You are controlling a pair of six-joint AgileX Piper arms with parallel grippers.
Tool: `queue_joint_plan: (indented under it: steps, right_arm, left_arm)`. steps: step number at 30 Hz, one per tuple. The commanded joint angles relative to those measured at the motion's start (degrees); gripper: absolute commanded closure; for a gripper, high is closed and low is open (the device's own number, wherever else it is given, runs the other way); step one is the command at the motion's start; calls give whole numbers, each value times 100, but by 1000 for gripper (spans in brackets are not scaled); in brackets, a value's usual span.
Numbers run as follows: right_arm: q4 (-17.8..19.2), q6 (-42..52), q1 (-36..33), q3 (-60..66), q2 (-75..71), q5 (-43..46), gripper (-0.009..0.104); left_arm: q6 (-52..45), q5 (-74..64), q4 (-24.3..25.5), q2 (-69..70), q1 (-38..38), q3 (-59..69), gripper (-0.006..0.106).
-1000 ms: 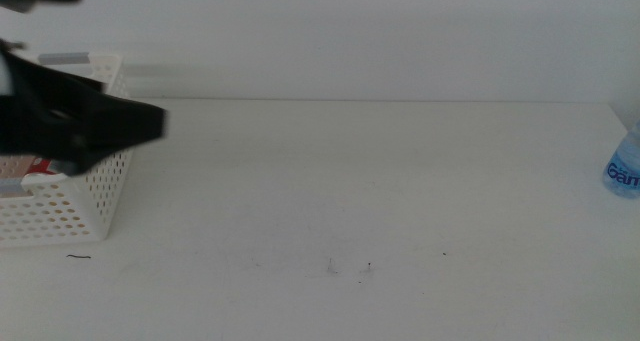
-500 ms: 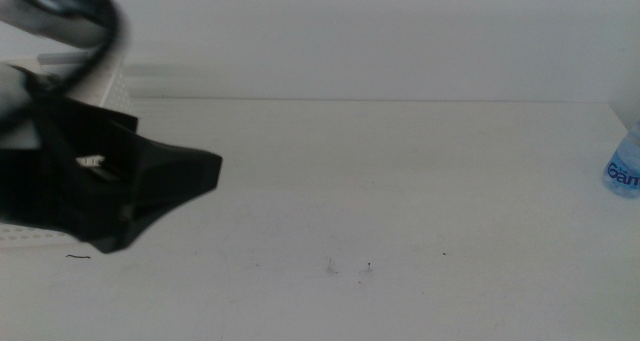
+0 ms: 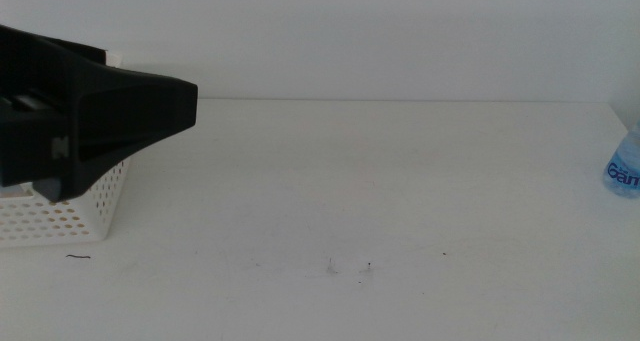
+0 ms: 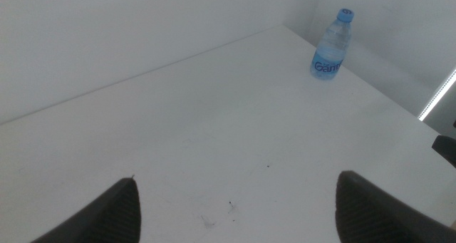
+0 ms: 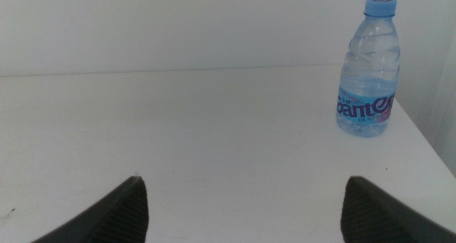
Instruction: Use arms to grab the bottles and put them into the dustbin to the left of the table.
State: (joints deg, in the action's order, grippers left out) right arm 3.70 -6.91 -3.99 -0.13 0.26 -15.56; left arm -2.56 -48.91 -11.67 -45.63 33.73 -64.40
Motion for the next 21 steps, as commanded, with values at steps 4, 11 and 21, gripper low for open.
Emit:
queue_joint_plan:
  steps: [4,11,21]
  right_arm:
    - [43,26,48,13,-26,39,14]
    - [43,26,48,13,-26,39,14]
    - [358,73,48,13,-26,534,14]
  left_arm:
    - [90,211,-20,27,46,-28,7]
    - [90,357,-20,27,46,-28,7]
    - [90,379,24,27,46,-28,7]
